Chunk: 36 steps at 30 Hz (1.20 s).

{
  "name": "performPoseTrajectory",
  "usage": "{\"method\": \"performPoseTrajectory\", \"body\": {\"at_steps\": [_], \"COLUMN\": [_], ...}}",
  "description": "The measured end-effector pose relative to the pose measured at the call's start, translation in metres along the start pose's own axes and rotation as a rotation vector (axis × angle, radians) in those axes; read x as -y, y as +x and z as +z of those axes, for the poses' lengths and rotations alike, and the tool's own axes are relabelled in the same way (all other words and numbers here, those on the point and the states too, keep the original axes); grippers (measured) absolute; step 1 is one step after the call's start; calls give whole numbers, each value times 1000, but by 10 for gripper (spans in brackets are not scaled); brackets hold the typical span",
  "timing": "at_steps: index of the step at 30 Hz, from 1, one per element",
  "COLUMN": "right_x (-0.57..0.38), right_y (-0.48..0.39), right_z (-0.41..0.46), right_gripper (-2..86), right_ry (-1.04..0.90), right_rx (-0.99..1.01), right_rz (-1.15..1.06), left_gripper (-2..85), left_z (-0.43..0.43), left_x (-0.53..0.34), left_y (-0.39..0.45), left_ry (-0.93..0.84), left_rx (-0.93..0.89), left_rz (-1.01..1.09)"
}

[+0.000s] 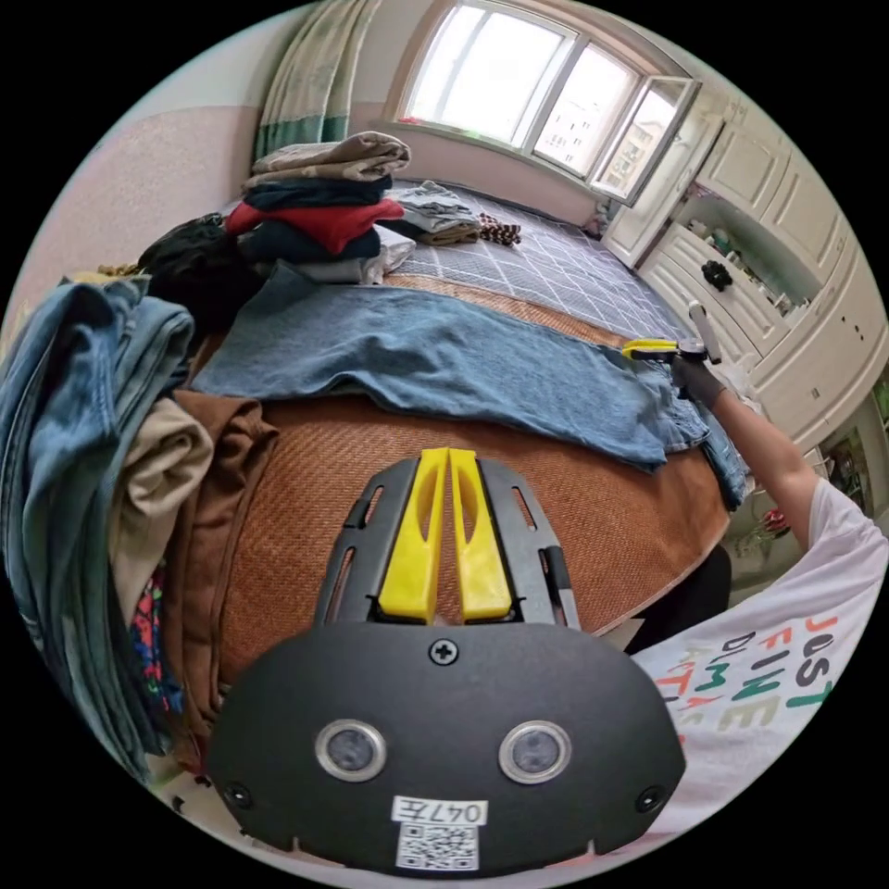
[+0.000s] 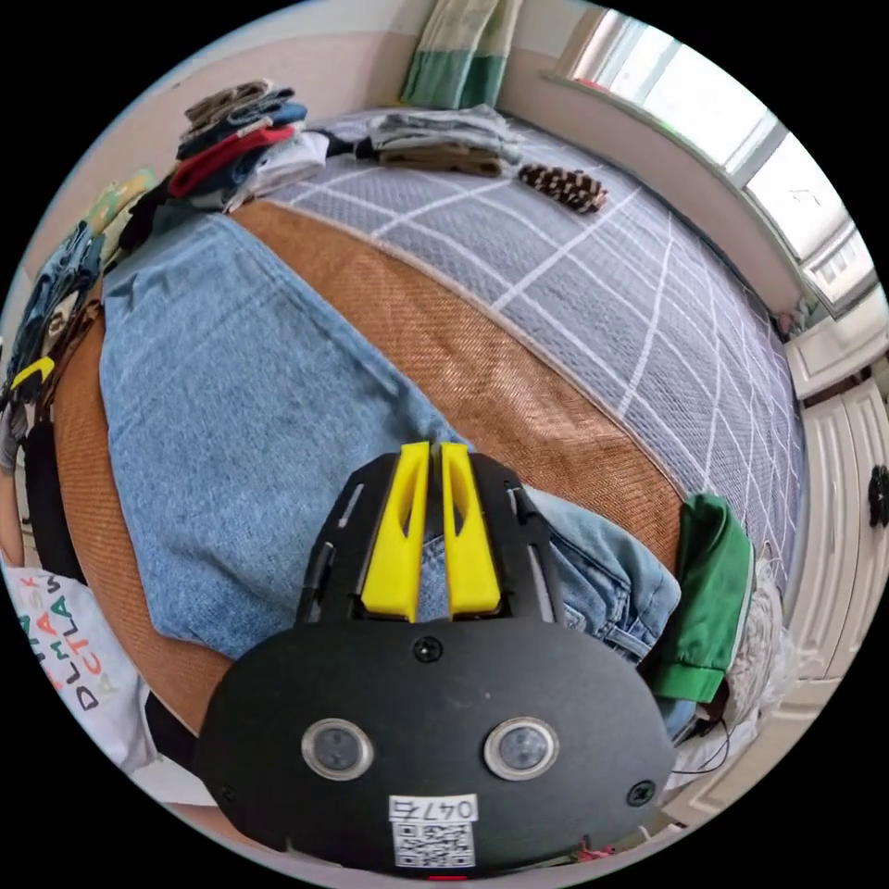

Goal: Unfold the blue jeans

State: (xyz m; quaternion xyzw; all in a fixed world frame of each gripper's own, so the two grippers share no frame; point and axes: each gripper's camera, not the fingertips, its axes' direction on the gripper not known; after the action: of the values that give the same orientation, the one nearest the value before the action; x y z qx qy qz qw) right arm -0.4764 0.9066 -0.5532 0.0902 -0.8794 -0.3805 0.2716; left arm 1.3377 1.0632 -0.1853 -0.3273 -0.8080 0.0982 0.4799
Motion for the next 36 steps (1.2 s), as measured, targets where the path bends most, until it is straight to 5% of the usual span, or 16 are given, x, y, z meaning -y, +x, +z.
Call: {"method": "performPoseTrajectory", "body": {"at_steps": [4, 10, 19, 24, 30, 36], "right_x": [0, -153, -259, -271, -286, -300], "right_y": [-23, -148, -296, -284, -276, -285], "right_z": [-29, -198, -144, -156, -175, -186], "right_gripper": [-4, -5, -4, -4, -4, -4], "right_ry": [27, 453, 20, 80, 152, 159], "right_rx": [-42, -30, 104, 168, 194, 163], "right_rz": [-17, -268, -346, -247, -185, -165], "left_gripper": [-5, 21, 146, 146, 119, 2], "left_z": [-5, -5, 21, 15, 31, 9], "left_x": [-51, -111, -176, -218, -218, -186], "left_y": [-64, -124, -218, -251, -290, -294], "left_ry": [34, 121, 256, 255, 210, 228], "left_rx": [-80, -195, -304, -76, -149, -246], "left_rz": [-94, -192, -522, -677, -719, -670]}}
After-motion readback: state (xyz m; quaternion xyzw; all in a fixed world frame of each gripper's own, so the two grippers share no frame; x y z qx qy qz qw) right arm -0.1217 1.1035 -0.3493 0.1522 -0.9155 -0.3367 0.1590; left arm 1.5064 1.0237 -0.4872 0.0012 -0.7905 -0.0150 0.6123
